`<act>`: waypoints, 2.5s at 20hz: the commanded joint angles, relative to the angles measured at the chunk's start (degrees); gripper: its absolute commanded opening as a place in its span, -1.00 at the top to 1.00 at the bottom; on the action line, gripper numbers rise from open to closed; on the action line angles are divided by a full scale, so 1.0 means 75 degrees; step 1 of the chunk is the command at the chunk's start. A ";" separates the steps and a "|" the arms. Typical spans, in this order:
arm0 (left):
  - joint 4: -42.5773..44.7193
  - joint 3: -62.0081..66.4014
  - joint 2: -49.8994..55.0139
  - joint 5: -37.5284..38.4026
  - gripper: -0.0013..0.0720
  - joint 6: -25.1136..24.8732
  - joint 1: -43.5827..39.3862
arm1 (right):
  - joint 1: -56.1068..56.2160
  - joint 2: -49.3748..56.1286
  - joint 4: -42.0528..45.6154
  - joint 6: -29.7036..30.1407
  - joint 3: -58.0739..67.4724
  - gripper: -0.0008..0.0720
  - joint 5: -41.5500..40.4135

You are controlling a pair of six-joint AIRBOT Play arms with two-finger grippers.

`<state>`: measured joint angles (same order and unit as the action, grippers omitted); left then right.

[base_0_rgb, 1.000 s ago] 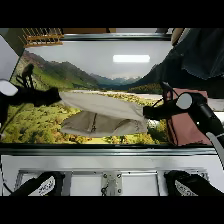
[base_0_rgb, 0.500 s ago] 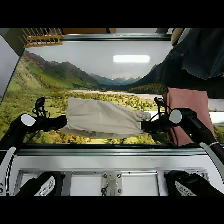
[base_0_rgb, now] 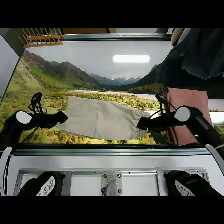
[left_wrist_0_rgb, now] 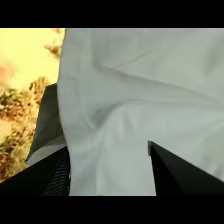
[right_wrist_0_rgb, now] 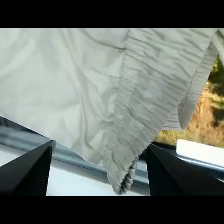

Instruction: Fold the clothes and pants, and hang the long-sleeved shirts on hangers.

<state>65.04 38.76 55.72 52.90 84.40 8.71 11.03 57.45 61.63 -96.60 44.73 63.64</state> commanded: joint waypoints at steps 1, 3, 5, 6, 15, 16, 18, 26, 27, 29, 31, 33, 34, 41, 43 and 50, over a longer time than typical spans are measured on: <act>-0.0038 0.0510 -0.0947 0.0787 -0.36 0.0006 -0.0003 | -0.1166 -0.0866 -0.0312 0.0405 0.0356 -0.69 0.0431; -0.0029 0.0504 -0.1443 0.1003 -0.36 0.0009 -0.0003 | -0.2294 -0.1102 -0.0318 0.0848 0.0356 -0.70 0.0796; -0.0026 0.0504 -0.1792 0.1128 0.43 0.0009 -0.0003 | -0.3229 -0.0997 -0.0440 0.1373 0.0172 -1.00 0.1224; -0.0070 0.0504 -0.1912 0.1134 0.93 0.0009 -0.0006 | -0.3532 -0.0895 -0.0597 0.1609 -0.0032 -1.00 0.1224; -0.0096 0.0504 -0.1996 0.1300 0.95 0.0274 -0.0003 | -0.3867 0.1498 -0.4202 0.4919 -0.1728 -1.00 -0.0009; -0.0102 0.0504 -0.1996 0.1355 0.95 0.0277 -0.0003 | -0.3867 0.1757 -0.4450 0.5164 -0.1728 -1.00 -0.0009; -0.0096 0.0504 -0.1996 0.1358 0.95 0.0332 -0.0003 | -0.3867 0.2151 -0.4596 0.5473 -0.1725 -1.00 0.0003; -0.0099 0.0504 -0.1996 0.1457 0.95 0.0353 -0.0003 | -0.3142 0.2296 -0.3771 0.5557 -0.1725 -0.99 -0.0854; -0.0099 0.0504 -0.1996 0.1542 0.95 0.0353 -0.0003 | -0.3127 0.2296 -0.3789 0.5441 -0.1725 -0.99 -0.0973; -0.0099 0.0504 -0.1996 0.1612 0.95 0.0353 -0.0003 | -0.3092 0.2305 -0.3794 0.5368 -0.1725 -0.99 -0.1113; -0.0099 0.0504 -0.1996 0.1603 0.95 0.0353 -0.0003 | -0.2935 0.2340 -0.3789 0.5336 -0.1725 -0.99 -0.1151; -0.0099 0.0504 -0.1996 0.1612 0.95 0.0353 -0.0003 | -0.2634 0.2425 -0.3794 0.5310 -0.1725 -0.99 -0.1265; -0.0099 0.0504 -0.1996 0.1612 0.95 0.0353 -0.0003 | -0.2460 0.2471 -0.3826 0.5257 -0.1725 -0.99 -0.1367; -0.0096 0.0504 -0.1996 0.1740 0.95 0.0353 -0.0003 | -0.1577 0.2693 -0.4605 0.5284 -0.1725 -0.98 -0.1711; -0.0096 0.0504 -0.1996 0.1737 0.95 0.0353 -0.0003 | -0.1434 0.2710 -0.4631 0.5286 -0.1725 -0.67 -0.1711; -0.0099 0.0504 -0.1996 0.1743 0.95 0.0353 -0.0003 | -0.1341 0.2594 -0.4922 0.5829 -0.1317 0.94 -0.1478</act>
<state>64.29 42.50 40.77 65.98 87.02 8.71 0.84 77.52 25.87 -53.69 32.64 51.22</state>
